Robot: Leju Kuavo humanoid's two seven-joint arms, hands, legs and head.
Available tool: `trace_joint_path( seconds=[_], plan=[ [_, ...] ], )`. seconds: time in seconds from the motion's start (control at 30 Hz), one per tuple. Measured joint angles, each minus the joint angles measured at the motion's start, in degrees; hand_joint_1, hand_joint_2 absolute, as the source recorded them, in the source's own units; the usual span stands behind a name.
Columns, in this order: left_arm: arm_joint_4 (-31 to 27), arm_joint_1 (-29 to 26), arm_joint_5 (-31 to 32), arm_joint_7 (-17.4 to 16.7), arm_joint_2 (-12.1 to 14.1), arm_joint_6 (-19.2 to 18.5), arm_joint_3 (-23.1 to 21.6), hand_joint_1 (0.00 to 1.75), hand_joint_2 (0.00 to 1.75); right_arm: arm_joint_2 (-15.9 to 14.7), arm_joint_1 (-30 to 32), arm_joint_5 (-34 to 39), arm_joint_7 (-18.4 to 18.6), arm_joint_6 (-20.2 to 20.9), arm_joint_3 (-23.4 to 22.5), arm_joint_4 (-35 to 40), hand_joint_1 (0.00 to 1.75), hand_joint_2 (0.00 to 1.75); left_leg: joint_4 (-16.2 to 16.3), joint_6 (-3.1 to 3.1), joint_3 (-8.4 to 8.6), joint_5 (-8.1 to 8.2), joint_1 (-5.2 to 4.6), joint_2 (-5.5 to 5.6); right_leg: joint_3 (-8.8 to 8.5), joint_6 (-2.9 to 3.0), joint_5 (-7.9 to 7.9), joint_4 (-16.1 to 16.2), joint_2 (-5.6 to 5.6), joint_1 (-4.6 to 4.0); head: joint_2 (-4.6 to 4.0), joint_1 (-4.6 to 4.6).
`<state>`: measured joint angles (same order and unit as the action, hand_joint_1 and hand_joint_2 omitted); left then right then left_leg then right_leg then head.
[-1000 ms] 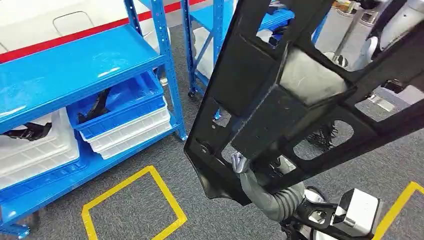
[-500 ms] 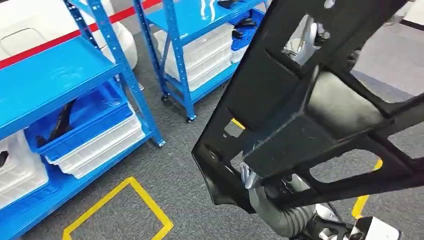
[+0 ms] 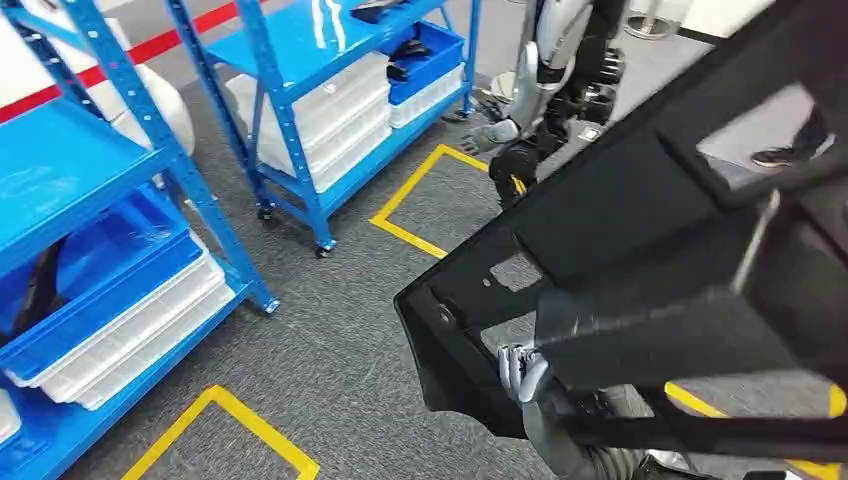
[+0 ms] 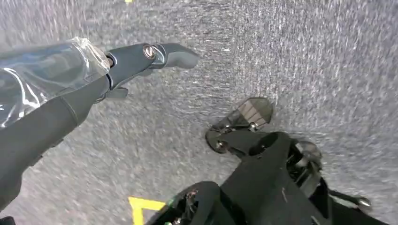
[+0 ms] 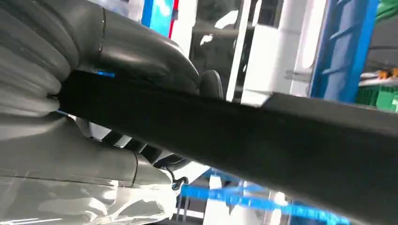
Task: Take the parts from the cabinet and place them on the table.
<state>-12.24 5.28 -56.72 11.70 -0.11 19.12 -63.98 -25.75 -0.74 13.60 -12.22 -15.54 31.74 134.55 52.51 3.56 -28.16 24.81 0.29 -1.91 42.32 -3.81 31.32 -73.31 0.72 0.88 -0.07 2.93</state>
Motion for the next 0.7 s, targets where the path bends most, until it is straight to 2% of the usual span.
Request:
trace_joint_path(
  seconds=[0.03, 0.07, 0.1, 0.13, 0.17, 0.2, 0.27, 0.3, 0.33, 0.37, 0.4, 0.43, 0.47, 0.5, 0.53, 0.57, 0.6, 0.63, 0.67, 0.7],
  plan=[
    [0.0, 0.0, 0.07, -0.24, 0.0, 0.0, -0.02, 0.0, 1.75, 0.02, 0.33, -0.46, -0.07, -0.18, 0.0, 0.0, 1.75, 1.75, 0.01, -0.12, 0.01, 0.08, 0.04, -0.77, -1.11, -0.25, -1.29, 1.9, -0.17, 0.23, 0.0, 0.0],
    [0.0, 0.01, 0.15, -0.4, 0.0, 0.0, -0.07, 0.0, 1.75, 0.0, 0.6, -0.74, -0.06, -0.37, -0.02, 0.0, 1.75, 1.75, 0.06, -0.32, 0.1, 0.2, 0.12, -1.47, -3.78, -0.48, -3.45, 6.35, -0.66, 0.5, 0.0, 0.0],
    [0.0, 0.02, 0.15, -0.42, 0.0, 0.0, -0.09, 0.0, 1.75, 0.0, 0.76, -1.01, -0.11, -0.55, -0.09, 0.02, 1.75, 1.75, 0.13, -0.58, 0.3, 0.37, 0.21, -2.08, -7.14, -0.71, -5.6, 11.96, -1.69, 0.67, 0.0, 0.0],
    [0.0, 0.04, 0.32, -0.57, 0.04, -0.02, -0.11, 0.0, 1.75, 0.0, 0.88, -1.09, -0.15, -0.65, -0.09, 0.02, 1.75, 1.75, 0.29, -1.06, 0.65, 0.68, 0.2, -2.69, -10.71, -0.86, -6.96, 17.51, -4.09, 0.78, 0.0, 0.02],
    [0.0, 0.07, 0.5, -0.77, 0.46, 0.0, -0.13, 0.0, 1.75, 0.0, 0.96, -1.2, -0.17, -0.74, -0.11, 0.02, 1.75, 1.75, 0.41, -1.6, 0.65, 1.07, -0.22, -3.02, -10.96, -0.17, -6.51, 18.19, -4.79, 0.21, 0.0, 0.02],
    [0.0, 0.11, 0.74, -0.9, 0.5, -0.11, -0.17, 0.0, 1.75, 0.0, 1.2, -1.51, -0.22, -1.0, -0.15, 0.11, 1.75, 1.75, 0.47, -1.99, 0.84, 1.26, -0.24, -3.44, -10.78, 0.95, -6.61, 18.2, -3.7, 0.36, 0.0, -0.17],
    [0.0, 0.17, 1.2, -1.64, 0.5, -0.3, -0.24, 0.0, 1.75, 0.0, 1.66, -1.68, -0.2, -1.44, -0.2, 0.11, 1.75, 1.75, 0.36, -2.52, 1.17, 1.25, -0.02, -4.32, -10.44, 1.78, -6.55, 18.06, -2.71, -0.12, 0.0, -0.17],
    [0.0, 0.24, 1.48, -2.08, 0.55, -0.48, -0.26, 0.0, 1.75, 0.0, 1.73, -2.05, -0.13, -1.68, -0.22, 0.13, 1.75, 1.75, 0.47, -2.83, 1.19, 1.4, 0.12, -4.89, -10.34, 2.29, -6.83, 18.22, -2.13, -0.04, 0.0, -0.13],
    [0.0, 0.34, 1.75, -2.47, 0.55, -0.61, -0.33, 0.0, 1.75, 0.0, 1.8, -2.3, -0.07, -1.7, -0.22, 0.28, 1.75, 1.75, 1.38, -3.2, 1.02, 2.31, 0.51, -2.97, -10.3, 2.65, -7.05, 18.28, -1.52, 0.22, 0.0, -0.22],
    [0.0, 0.43, 1.9, -2.69, 0.55, -0.63, -0.39, 0.0, 1.75, 0.0, 1.73, -2.49, -0.04, -1.77, -0.22, 0.53, 1.75, 1.75, 4.35, -3.31, -0.36, 4.63, 0.56, -0.78, -10.12, 2.95, -7.18, 18.27, -1.14, 0.23, 0.0, -0.22],
    [0.0, 0.49, 1.94, -2.78, 0.61, -0.65, -0.42, 0.0, 1.75, 0.0, 1.73, -2.62, -0.04, -1.81, -0.22, 0.59, 1.75, 1.75, 9.02, -3.42, -2.45, 7.25, 0.55, 0.29, -9.96, 3.16, -7.3, 18.26, -0.72, 0.18, 0.0, -0.26],
    [0.0, 0.72, 1.9, -2.73, 0.66, -0.76, -0.39, 0.0, 1.75, 0.0, 1.75, -2.67, -0.04, -1.86, -0.22, 0.59, 1.75, 1.75, 14.23, -3.47, -4.82, 9.57, 0.47, 0.77, -9.79, 3.3, -7.38, 18.24, -0.11, 0.09, 0.0, -0.26],
    [0.0, 1.06, 1.9, -2.73, 0.66, -0.96, -0.39, 0.0, 1.75, 0.0, 1.8, -2.62, 0.07, -1.88, -0.22, 0.59, 1.75, 1.75, 18.52, -3.44, -6.72, 11.04, 0.38, 1.01, -9.67, 3.4, -7.44, 18.23, 0.49, -0.04, 0.0, -0.26],
    [0.0, 1.28, 1.99, -2.78, 0.66, -1.0, -0.44, 0.0, 1.75, 0.0, 1.87, -2.62, 0.13, -1.88, -0.22, 0.59, 1.75, 1.75, 20.68, -3.34, -7.68, 11.13, 0.34, 1.21, -9.63, 3.51, -7.52, 18.23, 1.26, -0.19, 0.0, -0.26],
    [0.0, 1.28, 1.97, -2.82, 0.66, -0.98, -0.46, 0.0, 1.75, 0.0, 1.86, -2.78, 0.18, -1.88, -0.22, 0.59, 1.75, 1.75, 19.43, -3.07, -7.03, 9.85, 0.3, 1.29, -9.68, 3.57, -7.57, 18.23, 2.16, -0.3, 0.0, -0.26],
    [0.0, 1.25, 1.9, -2.89, 0.66, -0.92, -0.48, 0.0, 1.75, 0.0, 1.86, -2.84, 0.37, -1.92, -0.22, 0.59, 1.75, 1.75, 15.62, -2.6, -5.14, 7.41, 0.16, 1.51, -9.8, 3.59, -7.61, 18.23, 3.13, -0.44, 0.0, -0.26],
    [0.0, 1.16, 1.86, -2.87, 0.66, -0.76, -0.52, 0.0, 1.75, 0.0, 1.83, -2.73, 0.74, -1.97, -0.22, 0.61, 1.75, 1.75, 10.39, -1.96, -2.73, 4.61, -0.09, 2.31, -9.98, 3.6, -7.65, 18.23, 3.94, -0.57, 0.0, -0.26],
    [0.0, 0.96, 1.73, -2.73, 0.66, -0.5, -0.55, 0.0, 1.75, 0.0, 1.82, -2.43, 0.99, -2.05, -0.22, 0.61, 1.75, 1.75, 5.22, -1.15, -0.53, 2.0, -0.3, 4.53, -10.02, 3.58, -7.72, 18.26, 4.66, -0.54, 0.0, -0.26],
    [0.02, 0.7, 1.59, -2.1, 0.94, -0.24, -0.57, 0.0, 1.75, 0.0, 1.74, -1.88, 1.27, -2.08, -0.22, 0.59, 1.75, 1.75, 2.15, -0.13, 0.38, 1.26, -0.48, 8.33, -9.79, 3.37, -7.94, 18.14, 5.23, -0.38, 0.0, -0.2],
    [0.02, 0.56, 1.18, -0.53, 0.81, -0.06, -0.59, 0.0, 1.75, 0.0, 1.56, -0.94, 1.66, -2.1, -0.22, 0.59, 1.75, 1.75, 0.97, -0.23, 0.57, 1.33, -0.34, 8.16, -9.26, 3.13, -8.08, 18.08, 6.15, -0.33, 0.0, -0.24]
  ],
)
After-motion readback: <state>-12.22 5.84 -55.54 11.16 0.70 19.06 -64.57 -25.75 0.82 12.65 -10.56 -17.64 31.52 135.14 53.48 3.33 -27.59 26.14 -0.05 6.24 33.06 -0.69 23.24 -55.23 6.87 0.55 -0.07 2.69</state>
